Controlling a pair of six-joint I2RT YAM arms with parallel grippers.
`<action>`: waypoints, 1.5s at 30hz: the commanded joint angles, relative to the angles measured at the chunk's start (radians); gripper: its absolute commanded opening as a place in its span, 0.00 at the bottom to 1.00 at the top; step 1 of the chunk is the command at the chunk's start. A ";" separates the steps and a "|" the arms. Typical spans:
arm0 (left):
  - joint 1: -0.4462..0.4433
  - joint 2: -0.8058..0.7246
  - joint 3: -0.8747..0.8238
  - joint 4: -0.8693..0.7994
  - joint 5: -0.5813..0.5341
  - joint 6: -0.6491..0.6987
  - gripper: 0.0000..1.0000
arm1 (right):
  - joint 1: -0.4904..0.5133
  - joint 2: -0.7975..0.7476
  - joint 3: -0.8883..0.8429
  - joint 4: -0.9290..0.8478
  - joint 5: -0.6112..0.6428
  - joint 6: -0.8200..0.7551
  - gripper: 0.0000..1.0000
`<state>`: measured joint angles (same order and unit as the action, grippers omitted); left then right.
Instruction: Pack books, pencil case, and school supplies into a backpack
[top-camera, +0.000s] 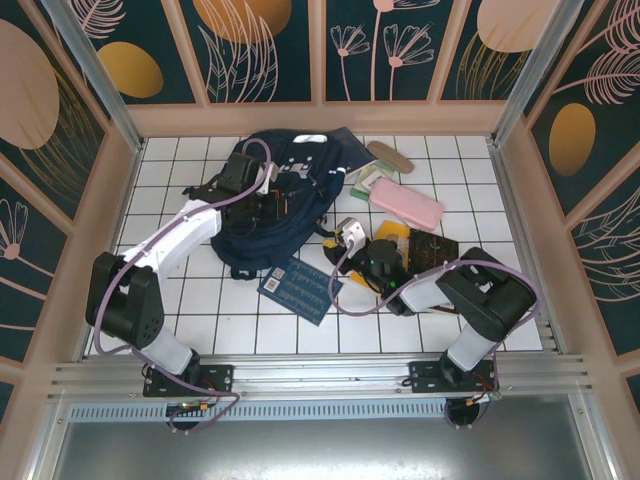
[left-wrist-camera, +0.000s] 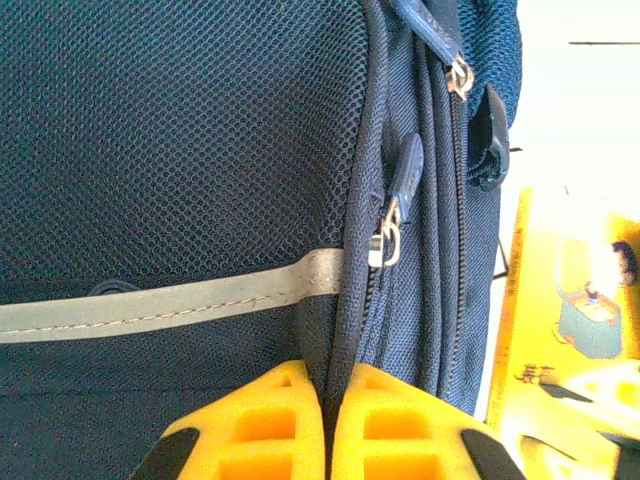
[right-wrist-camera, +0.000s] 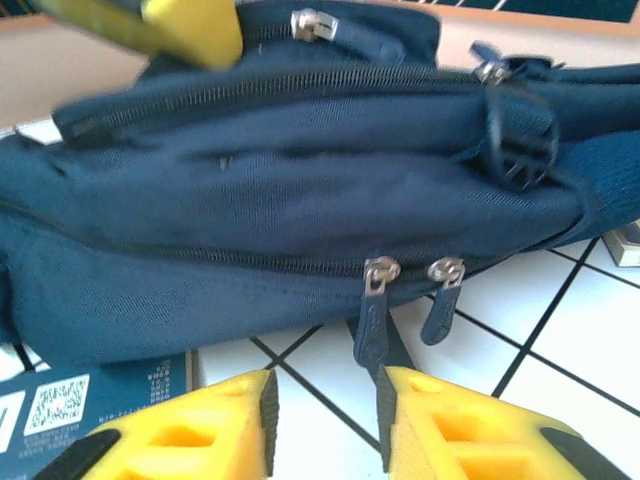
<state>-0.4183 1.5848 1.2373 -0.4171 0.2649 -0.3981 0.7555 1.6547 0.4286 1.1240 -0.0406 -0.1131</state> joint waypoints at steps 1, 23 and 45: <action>0.003 -0.095 0.017 0.066 0.091 -0.026 0.00 | 0.005 0.015 -0.032 0.113 -0.075 -0.073 0.37; 0.003 -0.207 -0.111 0.112 0.178 -0.018 0.00 | 0.041 0.159 -0.019 0.249 0.051 -0.160 0.45; 0.003 -0.235 -0.139 0.138 0.209 -0.050 0.00 | 0.022 0.219 0.085 0.165 0.067 -0.089 0.21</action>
<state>-0.4168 1.3956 1.0916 -0.3935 0.4103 -0.4358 0.7799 1.8637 0.4911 1.2861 0.0288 -0.2234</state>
